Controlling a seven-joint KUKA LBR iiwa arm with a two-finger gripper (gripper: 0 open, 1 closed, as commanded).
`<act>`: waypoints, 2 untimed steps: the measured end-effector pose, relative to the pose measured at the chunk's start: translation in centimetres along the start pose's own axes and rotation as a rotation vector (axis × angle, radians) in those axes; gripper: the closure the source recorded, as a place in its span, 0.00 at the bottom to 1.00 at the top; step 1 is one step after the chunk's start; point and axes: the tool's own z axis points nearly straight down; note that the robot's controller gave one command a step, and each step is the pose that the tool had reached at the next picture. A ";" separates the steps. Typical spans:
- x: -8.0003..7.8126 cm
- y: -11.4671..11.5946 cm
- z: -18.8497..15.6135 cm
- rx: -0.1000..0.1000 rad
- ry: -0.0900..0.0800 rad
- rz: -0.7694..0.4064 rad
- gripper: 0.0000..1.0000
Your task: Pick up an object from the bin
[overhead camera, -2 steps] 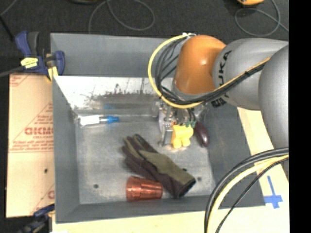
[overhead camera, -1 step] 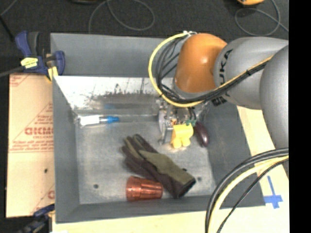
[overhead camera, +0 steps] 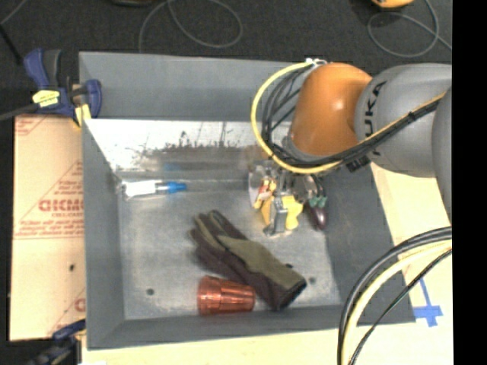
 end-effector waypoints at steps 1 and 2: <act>3.4 -3.3 0.3 0.003 -0.002 -0.065 0.00; 6.4 -4.7 -1.8 0.001 0.001 -0.110 0.00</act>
Offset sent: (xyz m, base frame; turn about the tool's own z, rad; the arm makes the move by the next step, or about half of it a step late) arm -0.0616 -0.0520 0.0192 -0.1122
